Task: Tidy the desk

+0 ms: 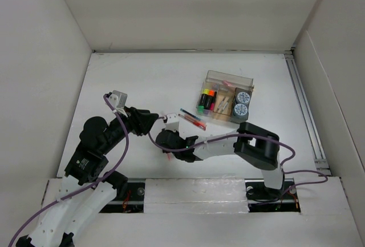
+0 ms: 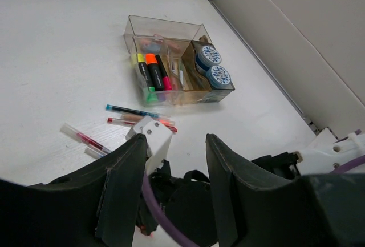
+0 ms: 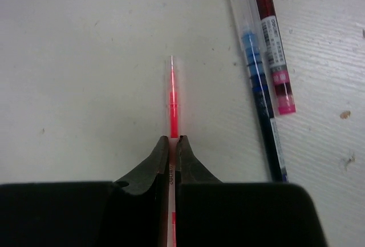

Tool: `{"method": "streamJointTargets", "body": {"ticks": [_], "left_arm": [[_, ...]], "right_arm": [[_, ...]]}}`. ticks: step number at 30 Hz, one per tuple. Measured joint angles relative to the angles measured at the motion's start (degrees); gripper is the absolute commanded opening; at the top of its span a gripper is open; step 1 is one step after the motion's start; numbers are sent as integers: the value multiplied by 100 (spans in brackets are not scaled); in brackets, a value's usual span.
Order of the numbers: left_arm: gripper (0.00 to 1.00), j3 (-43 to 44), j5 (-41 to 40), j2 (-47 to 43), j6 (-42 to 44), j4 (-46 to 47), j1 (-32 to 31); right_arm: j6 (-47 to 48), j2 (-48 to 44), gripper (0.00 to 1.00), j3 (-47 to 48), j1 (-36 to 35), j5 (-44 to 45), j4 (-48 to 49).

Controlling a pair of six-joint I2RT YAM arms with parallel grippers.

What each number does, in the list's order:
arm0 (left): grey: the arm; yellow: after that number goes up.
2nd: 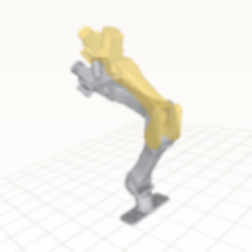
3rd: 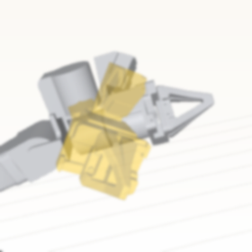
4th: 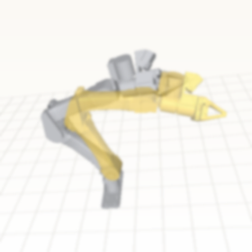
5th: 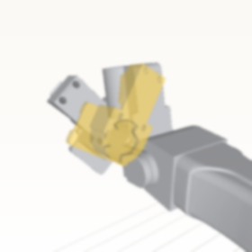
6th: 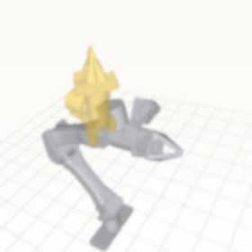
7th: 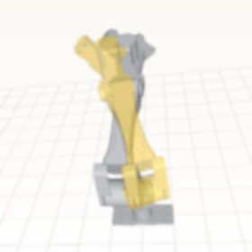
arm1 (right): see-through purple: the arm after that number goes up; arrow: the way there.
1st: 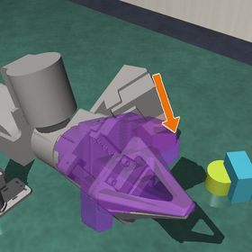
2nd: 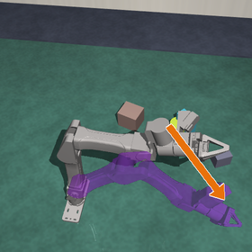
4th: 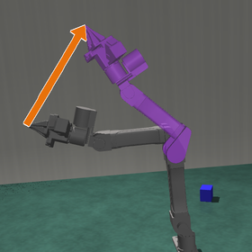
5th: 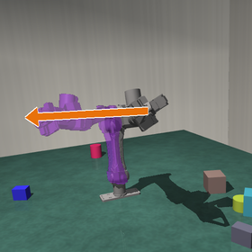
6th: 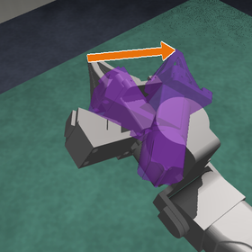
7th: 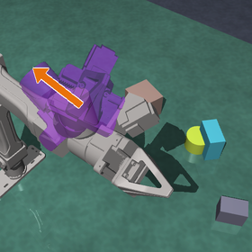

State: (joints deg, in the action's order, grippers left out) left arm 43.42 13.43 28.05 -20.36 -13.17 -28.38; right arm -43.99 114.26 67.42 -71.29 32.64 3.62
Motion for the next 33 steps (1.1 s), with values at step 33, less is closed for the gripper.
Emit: {"method": "streamJointTargets", "body": {"ticks": [33], "left_arm": [[42, 0, 11, 46, 0, 7, 0]], "right_arm": [[-1996, -3825, 0, -3121, 4435, -769, 1703]]}}
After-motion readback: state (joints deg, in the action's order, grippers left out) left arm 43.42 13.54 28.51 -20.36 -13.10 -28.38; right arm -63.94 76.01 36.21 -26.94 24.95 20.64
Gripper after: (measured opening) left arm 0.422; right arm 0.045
